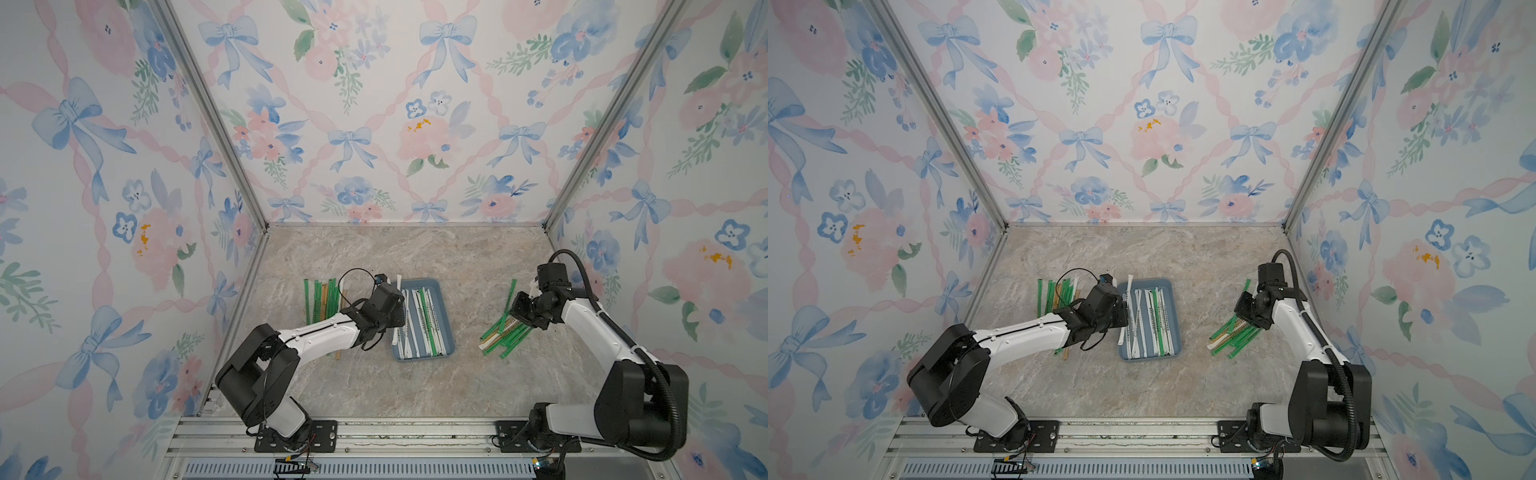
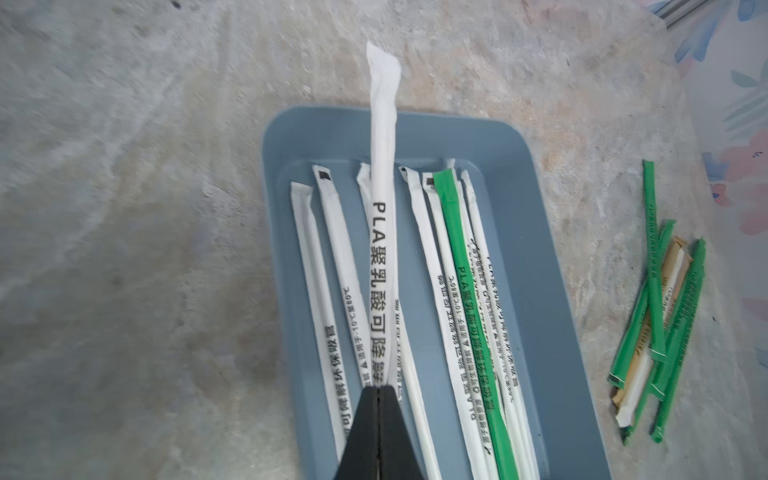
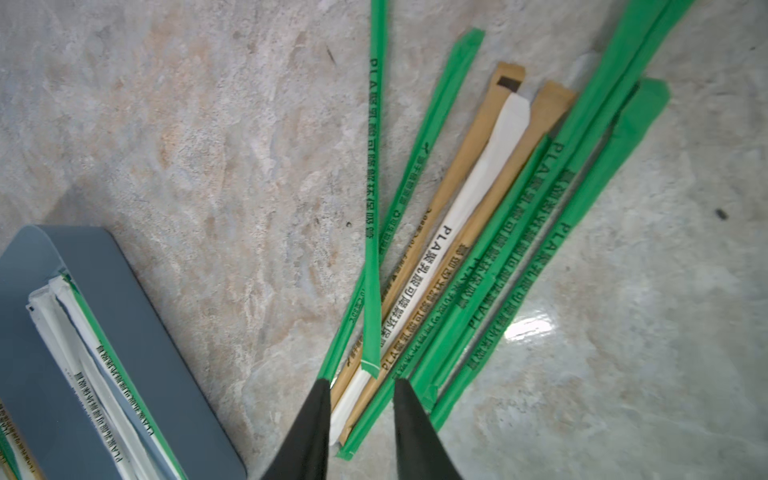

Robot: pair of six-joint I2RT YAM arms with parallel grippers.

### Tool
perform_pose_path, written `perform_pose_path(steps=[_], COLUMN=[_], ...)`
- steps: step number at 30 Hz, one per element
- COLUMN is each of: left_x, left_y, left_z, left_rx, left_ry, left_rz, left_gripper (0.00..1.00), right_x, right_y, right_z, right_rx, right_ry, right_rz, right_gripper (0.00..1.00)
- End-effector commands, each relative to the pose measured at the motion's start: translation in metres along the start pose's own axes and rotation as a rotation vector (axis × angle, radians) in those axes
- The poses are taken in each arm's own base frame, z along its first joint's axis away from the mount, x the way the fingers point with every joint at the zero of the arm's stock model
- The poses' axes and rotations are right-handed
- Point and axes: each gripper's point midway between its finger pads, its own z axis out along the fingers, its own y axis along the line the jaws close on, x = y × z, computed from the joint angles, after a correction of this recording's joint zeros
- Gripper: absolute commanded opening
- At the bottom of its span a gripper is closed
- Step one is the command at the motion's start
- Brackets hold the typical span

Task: Put the straws into the storage box
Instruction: Place the straw in the storage box.

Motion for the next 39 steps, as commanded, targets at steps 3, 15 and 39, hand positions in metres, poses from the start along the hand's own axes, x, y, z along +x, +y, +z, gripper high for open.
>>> perform_pose_path(steps=[3,15,39], left_x=[0.012,0.020,0.007], left_y=[-0.007,-0.016,-0.010], left_z=[0.017,0.023,0.002], left_rx=[0.003,0.015,-0.018], left_ry=[0.037,0.061,-0.032], left_rz=[-0.049,-0.037,0.002], left_gripper=[0.00,0.01,0.52], right_x=[0.005,-0.018,-0.053], right_y=[-0.011,-0.006,-0.004], right_z=[0.010,0.035,0.078], right_rx=[0.041,0.047,0.110], right_ry=[0.024,0.015,0.064], right_rz=[-0.035,-0.056,-0.112], right_gripper=[0.29,0.29,0.26])
